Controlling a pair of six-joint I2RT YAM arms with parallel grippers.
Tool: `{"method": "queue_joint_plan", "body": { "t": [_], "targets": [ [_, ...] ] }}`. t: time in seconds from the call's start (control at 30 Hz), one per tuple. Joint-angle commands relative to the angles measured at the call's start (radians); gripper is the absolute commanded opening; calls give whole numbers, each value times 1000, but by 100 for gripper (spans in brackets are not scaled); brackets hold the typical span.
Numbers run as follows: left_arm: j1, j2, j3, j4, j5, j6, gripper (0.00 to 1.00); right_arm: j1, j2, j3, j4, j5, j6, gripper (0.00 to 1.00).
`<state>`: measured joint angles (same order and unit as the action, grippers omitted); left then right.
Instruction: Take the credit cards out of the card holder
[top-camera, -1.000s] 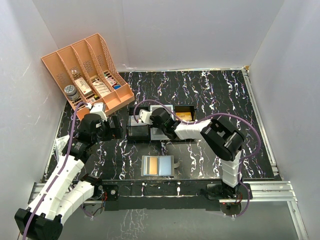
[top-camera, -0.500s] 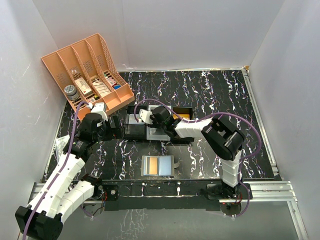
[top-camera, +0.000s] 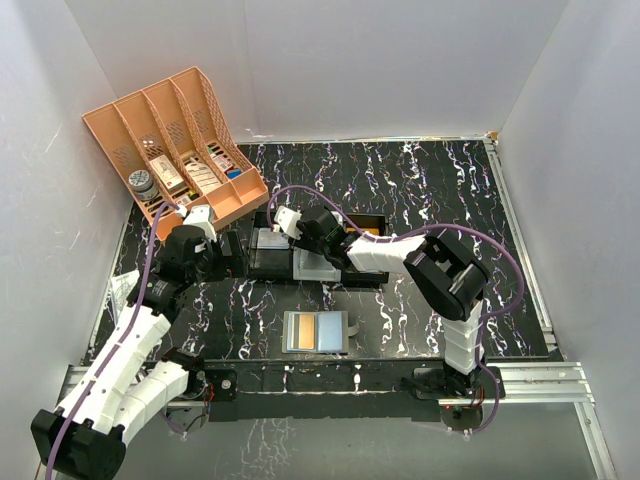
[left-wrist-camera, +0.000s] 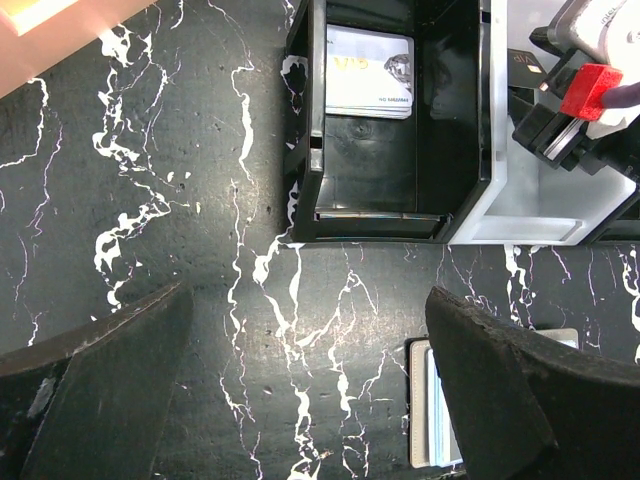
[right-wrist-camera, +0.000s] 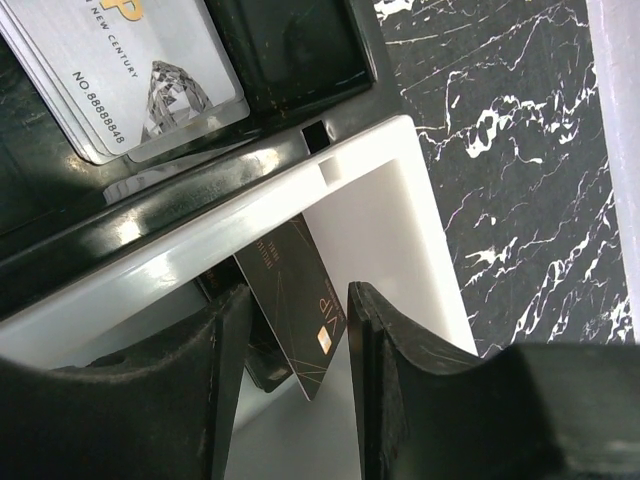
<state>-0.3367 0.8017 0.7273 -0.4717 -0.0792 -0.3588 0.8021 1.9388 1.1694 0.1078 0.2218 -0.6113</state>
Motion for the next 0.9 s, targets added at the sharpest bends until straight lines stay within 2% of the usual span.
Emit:
{"method": "queue_joint_plan", "body": {
  "t": [0.0, 0.53, 0.67, 0.87],
  "targets": [
    [4, 0, 10, 4, 18, 14, 99, -4, 20, 45, 22, 2, 30, 41],
    [3, 16, 9, 5, 33, 17, 99, -4, 19, 51, 6, -9, 27, 48],
    [4, 19, 9, 5, 36, 18, 99, -6, 10, 53, 11, -34, 51, 54],
    [4, 23, 9, 5, 38, 17, 99, -16, -4, 54, 15, -64, 79, 57]
  ]
}}
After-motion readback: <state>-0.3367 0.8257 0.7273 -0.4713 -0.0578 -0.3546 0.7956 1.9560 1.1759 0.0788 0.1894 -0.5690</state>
